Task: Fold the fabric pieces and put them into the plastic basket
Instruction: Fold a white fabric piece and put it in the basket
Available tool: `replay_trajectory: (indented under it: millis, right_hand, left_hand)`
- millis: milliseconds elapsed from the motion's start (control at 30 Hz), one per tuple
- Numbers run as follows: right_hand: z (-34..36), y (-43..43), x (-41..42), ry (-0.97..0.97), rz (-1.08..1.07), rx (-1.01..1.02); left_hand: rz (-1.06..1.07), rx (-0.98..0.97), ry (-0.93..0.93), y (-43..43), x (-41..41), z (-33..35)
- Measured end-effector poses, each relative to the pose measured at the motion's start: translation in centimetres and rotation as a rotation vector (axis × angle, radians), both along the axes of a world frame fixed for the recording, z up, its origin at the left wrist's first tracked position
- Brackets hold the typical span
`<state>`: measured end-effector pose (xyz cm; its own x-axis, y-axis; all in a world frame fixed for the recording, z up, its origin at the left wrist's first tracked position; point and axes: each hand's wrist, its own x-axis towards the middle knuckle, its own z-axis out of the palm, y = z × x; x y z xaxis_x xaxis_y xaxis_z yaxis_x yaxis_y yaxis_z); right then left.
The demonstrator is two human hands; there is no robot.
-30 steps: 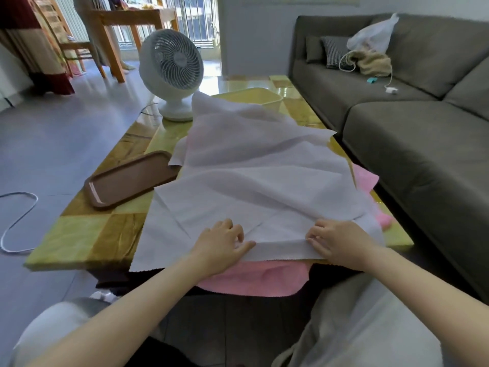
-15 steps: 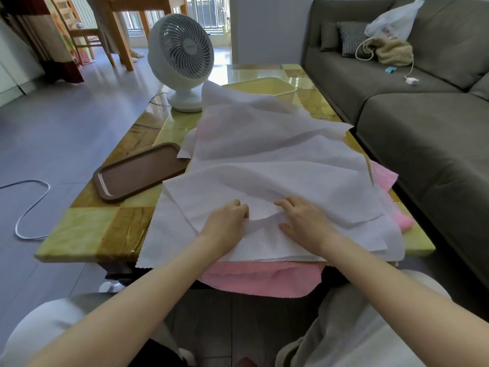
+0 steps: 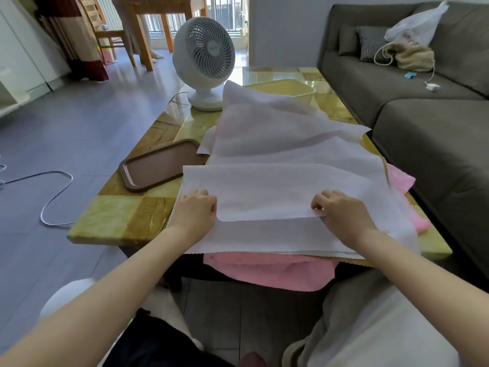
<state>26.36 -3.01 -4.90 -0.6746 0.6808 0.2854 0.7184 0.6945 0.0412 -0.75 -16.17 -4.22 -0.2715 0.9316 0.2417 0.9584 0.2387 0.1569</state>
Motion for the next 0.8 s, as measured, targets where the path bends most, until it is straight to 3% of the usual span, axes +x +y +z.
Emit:
replay_trajectory:
  millis: [200,800]
  right_hand:
    - [-1.6,-2.7,1.1,-0.059,0.080,0.048]
    - [-4.0,-4.6,1.5,0.062,0.139,0.152]
  left_hand:
    - [0.023,-0.063,0.018,-2.1,-0.5,-1.7]
    - [0.042,-0.056,-0.087,-5.3,-1.0,-3.6]
